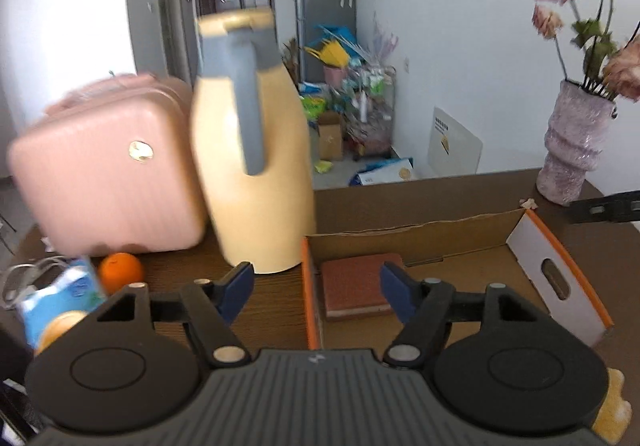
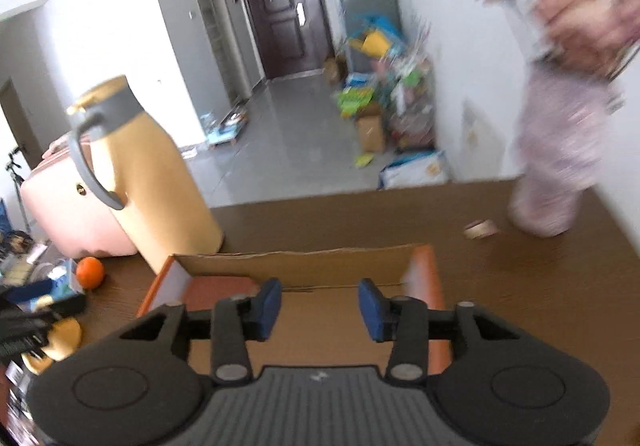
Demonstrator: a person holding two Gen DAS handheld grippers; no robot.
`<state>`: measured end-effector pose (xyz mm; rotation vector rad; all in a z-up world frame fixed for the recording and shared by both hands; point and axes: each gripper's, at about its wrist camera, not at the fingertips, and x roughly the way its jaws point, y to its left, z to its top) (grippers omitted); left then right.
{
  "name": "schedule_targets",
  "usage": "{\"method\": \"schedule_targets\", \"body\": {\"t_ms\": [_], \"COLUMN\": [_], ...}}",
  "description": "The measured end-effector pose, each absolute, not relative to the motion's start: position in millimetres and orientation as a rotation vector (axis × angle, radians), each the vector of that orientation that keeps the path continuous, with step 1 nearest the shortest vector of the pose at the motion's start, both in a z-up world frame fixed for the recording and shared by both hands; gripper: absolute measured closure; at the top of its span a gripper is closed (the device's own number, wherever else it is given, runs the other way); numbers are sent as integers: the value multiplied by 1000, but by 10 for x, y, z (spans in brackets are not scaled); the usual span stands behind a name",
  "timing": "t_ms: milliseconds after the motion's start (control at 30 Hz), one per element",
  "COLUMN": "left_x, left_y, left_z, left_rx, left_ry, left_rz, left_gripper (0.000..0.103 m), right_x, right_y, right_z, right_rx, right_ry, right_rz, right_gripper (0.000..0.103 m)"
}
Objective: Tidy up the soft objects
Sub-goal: 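Carry the sponge into the cardboard box and open the left gripper, then move both tools back toward the pile of soft items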
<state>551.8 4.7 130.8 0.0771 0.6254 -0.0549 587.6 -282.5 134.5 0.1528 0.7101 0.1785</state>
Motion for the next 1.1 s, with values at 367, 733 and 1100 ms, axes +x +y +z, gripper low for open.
{"method": "schedule_targets", "body": {"t_ms": [367, 733, 1100], "left_x": [4203, 2798, 1372], "left_y": [10, 30, 67], "left_z": [1498, 1003, 141], "left_rx": [33, -27, -34], "left_ry": [335, 211, 274], "left_rz": [-34, 28, -28], "left_gripper": [3, 0, 0], "right_x": [4362, 2887, 1335], "right_y": [-3145, -3076, -2737], "right_z": [1580, 1079, 9], "right_rx": [47, -5, -17], "right_ry": [407, 230, 303], "right_rz": [102, 90, 156], "right_gripper": [16, 13, 12]}}
